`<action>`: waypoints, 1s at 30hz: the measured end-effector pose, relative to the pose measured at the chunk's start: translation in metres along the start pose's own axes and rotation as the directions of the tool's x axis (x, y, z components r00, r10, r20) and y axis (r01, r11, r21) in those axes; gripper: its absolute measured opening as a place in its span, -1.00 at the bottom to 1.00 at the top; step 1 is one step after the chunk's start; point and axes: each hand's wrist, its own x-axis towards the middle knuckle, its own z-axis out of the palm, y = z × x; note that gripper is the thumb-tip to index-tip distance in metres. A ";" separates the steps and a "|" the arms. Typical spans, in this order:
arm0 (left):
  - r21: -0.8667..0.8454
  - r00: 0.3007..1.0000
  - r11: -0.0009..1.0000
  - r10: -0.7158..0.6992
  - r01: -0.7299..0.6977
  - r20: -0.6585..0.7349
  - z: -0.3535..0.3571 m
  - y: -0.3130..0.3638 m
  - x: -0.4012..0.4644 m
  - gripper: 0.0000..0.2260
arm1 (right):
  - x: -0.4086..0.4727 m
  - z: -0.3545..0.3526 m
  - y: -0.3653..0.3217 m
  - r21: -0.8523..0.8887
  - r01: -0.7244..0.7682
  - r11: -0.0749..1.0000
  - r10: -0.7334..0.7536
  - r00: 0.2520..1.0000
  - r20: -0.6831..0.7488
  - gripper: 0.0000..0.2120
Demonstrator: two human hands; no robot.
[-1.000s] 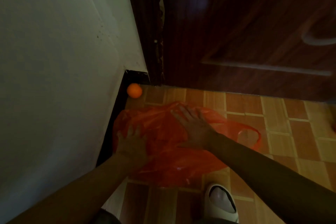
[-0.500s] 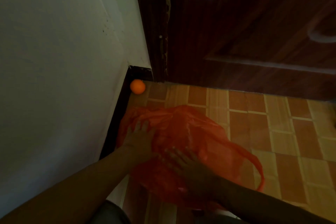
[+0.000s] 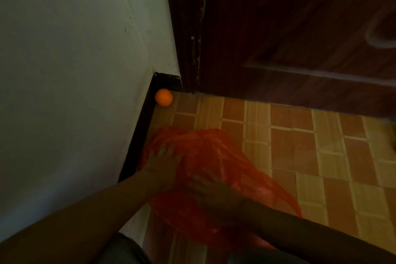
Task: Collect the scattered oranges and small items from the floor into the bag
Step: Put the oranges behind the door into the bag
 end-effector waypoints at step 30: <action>0.039 0.994 0.998 0.048 -0.045 -0.096 0.015 -0.016 0.006 -0.02 | -0.002 0.024 0.115 0.195 -0.271 0.943 0.239 0.955 0.173 -0.12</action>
